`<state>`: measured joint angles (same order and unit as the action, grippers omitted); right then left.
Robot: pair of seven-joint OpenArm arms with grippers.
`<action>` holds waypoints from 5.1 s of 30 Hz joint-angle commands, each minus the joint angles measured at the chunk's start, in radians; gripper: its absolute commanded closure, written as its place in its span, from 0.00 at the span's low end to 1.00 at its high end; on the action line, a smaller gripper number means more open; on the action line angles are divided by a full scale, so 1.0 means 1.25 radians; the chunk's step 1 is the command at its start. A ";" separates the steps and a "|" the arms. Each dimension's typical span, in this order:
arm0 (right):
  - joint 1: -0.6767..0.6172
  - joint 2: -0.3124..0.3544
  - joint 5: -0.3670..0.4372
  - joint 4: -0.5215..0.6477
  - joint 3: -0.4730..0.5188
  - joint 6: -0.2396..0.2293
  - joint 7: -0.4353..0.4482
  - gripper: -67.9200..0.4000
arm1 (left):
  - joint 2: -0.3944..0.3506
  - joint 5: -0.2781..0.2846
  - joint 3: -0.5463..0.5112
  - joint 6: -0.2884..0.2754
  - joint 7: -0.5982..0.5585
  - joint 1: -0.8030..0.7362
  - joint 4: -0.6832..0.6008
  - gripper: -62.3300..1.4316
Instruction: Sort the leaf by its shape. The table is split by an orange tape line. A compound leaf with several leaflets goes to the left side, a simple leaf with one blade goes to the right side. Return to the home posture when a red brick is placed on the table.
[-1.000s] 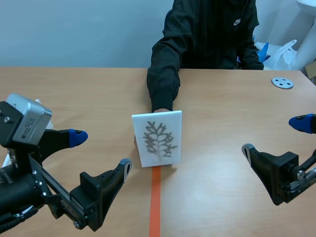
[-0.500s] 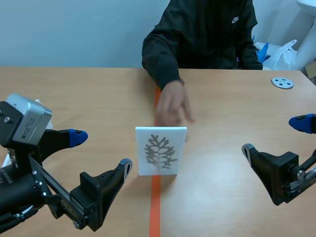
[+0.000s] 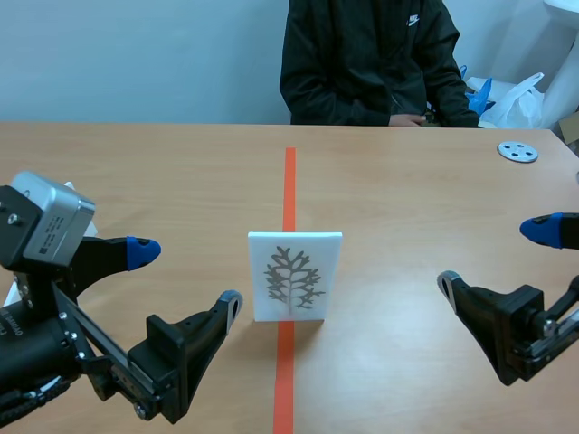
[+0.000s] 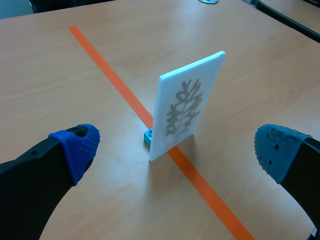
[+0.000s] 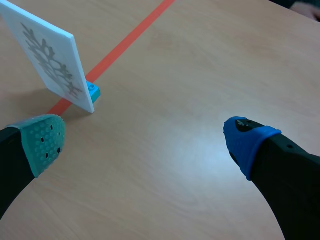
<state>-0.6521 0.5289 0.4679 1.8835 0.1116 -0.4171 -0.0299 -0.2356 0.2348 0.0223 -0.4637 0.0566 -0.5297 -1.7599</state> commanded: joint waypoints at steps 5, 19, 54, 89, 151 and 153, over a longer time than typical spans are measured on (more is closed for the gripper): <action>0.075 0.009 0.003 -0.051 -0.041 -0.021 0.008 0.00 | -0.001 0.006 0.001 0.001 -0.009 -0.004 -0.016 0.00; 0.307 0.006 -0.025 -0.252 -0.251 -0.086 0.054 0.00 | 0.000 0.006 0.001 0.005 -0.009 -0.004 -0.016 0.00; 0.566 -0.191 -0.333 -0.586 -0.557 -0.041 0.269 0.06 | 0.000 0.006 0.000 0.005 -0.009 -0.004 -0.016 0.00; 0.557 -0.190 -0.332 -0.586 -0.547 0.007 0.303 0.97 | 0.000 0.006 0.000 0.005 -0.012 -0.004 -0.016 0.00; 0.777 -0.188 -0.084 -0.845 0.026 0.118 0.060 0.97 | 0.000 0.006 0.000 0.005 -0.011 -0.004 -0.016 0.00; 0.779 -0.188 -0.109 -0.850 0.002 0.132 0.077 0.97 | 0.000 0.006 0.000 0.005 -0.011 -0.004 -0.016 0.00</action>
<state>0.3099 0.2771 0.3260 0.7879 0.1116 -0.2649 0.0422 -0.2356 0.2352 0.0223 -0.4595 0.0563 -0.5297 -1.7599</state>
